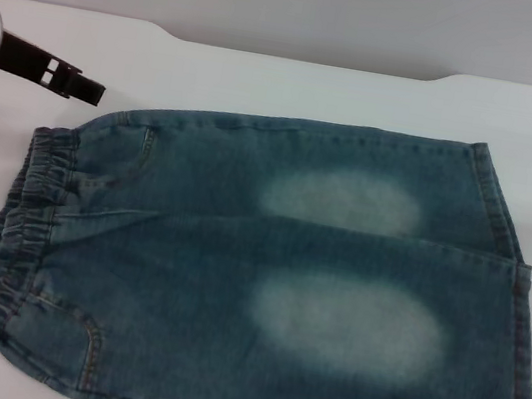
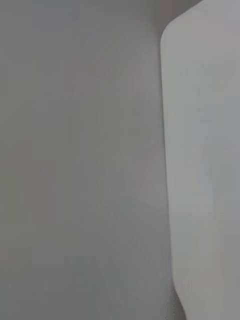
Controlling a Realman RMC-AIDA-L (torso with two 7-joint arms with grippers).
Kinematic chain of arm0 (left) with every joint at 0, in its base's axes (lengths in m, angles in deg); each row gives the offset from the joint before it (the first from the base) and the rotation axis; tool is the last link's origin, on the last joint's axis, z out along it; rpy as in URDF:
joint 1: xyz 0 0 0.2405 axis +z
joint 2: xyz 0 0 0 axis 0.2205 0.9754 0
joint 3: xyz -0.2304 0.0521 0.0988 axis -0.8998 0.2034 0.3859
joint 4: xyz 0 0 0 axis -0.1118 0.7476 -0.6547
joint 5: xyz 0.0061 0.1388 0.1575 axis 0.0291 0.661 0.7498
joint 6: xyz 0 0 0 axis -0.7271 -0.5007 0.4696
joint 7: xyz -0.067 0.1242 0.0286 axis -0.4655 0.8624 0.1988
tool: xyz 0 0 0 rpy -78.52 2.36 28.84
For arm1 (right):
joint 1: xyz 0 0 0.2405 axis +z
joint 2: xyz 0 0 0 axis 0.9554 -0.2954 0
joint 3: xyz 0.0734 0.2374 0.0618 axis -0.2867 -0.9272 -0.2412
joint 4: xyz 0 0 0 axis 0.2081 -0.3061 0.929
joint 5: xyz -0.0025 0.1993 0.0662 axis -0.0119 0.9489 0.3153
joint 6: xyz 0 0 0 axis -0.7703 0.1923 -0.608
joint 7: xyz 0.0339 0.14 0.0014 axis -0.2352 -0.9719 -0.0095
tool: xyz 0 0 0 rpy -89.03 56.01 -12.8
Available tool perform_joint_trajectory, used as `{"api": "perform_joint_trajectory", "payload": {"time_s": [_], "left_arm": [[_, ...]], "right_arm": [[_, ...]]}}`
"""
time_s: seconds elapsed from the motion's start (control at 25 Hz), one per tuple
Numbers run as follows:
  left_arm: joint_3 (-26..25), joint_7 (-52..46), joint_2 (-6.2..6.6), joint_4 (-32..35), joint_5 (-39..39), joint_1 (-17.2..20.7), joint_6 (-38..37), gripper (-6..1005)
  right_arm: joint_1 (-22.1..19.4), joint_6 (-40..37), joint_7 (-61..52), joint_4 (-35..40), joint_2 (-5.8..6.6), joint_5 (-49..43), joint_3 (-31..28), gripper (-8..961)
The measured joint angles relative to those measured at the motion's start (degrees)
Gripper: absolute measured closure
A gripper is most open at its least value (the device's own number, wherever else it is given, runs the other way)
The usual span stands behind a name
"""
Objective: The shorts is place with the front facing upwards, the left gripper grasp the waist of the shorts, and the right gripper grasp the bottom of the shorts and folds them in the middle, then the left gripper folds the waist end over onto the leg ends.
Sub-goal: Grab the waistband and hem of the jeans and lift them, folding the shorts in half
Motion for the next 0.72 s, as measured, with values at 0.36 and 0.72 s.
{"api": "perform_joint_trajectory", "payload": {"time_s": [0.36, 0.72], "left_arm": [[-1.24, -0.24, 0.01, -2.92, 3.7, -0.19, 8.93, 157], [1.17, -0.7, -0.26, -2.6, 4.21, -1.11, 16.88, 153]], "right_arm": [[4.62, 15.02, 5.71, -3.73, -0.16, 0.28, -1.14, 240], [1.28, 15.74, 4.08, -3.05, -0.43, 5.89, -0.82, 239]]}}
